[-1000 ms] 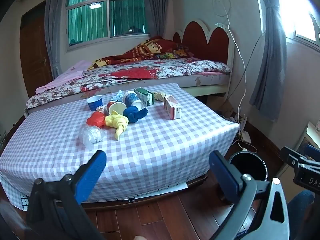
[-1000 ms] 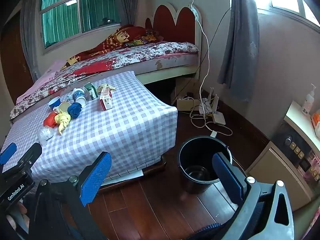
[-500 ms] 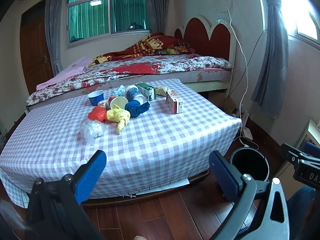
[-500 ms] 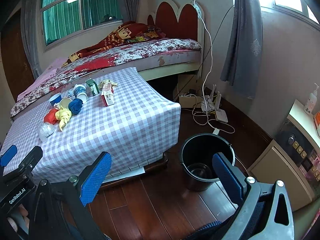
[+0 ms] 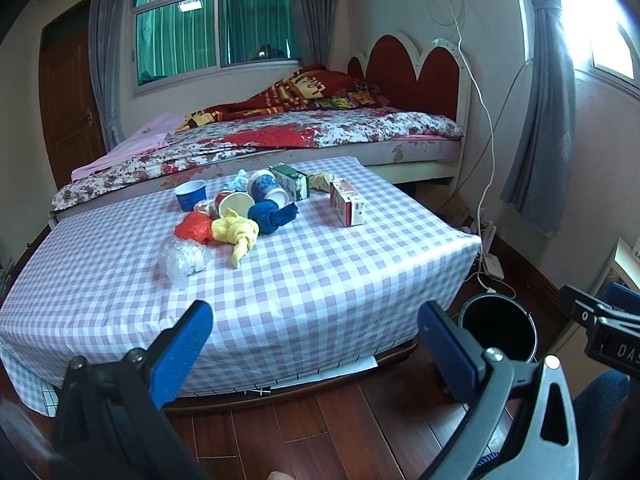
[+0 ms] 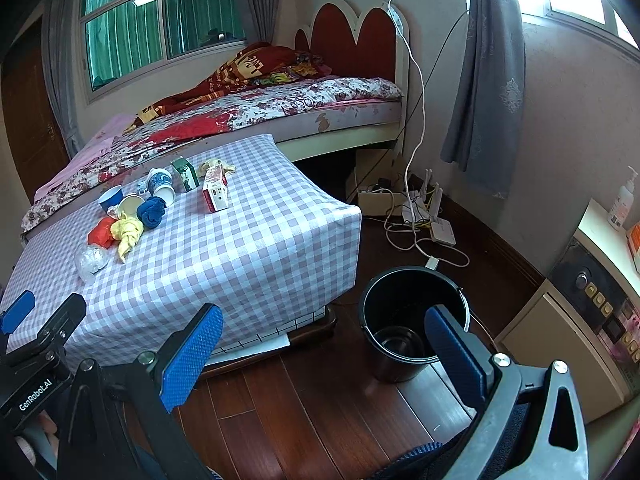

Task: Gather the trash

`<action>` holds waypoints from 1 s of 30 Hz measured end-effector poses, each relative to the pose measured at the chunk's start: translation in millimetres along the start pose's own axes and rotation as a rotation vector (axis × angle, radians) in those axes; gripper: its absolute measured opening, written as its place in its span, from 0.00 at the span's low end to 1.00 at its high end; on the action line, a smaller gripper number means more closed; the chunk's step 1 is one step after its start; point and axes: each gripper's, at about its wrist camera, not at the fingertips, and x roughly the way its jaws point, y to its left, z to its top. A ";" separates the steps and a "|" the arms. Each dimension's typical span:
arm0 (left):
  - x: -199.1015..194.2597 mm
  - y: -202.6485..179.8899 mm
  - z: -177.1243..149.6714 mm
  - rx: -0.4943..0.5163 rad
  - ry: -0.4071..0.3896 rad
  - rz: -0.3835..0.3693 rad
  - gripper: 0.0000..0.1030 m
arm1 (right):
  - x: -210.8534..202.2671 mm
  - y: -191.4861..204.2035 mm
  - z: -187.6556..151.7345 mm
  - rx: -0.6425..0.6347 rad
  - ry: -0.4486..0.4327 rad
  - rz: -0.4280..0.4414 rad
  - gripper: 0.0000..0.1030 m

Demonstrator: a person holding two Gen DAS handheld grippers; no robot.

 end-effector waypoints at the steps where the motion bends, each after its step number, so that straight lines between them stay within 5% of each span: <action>1: 0.6 0.3 -0.3 -0.001 -0.001 -0.002 1.00 | 0.0 0.2 0.1 0.000 0.000 0.000 0.99; 30: -1.5 -1.0 0.6 0.000 0.001 -0.003 1.00 | 0.1 0.6 -0.5 -0.004 0.001 0.001 0.99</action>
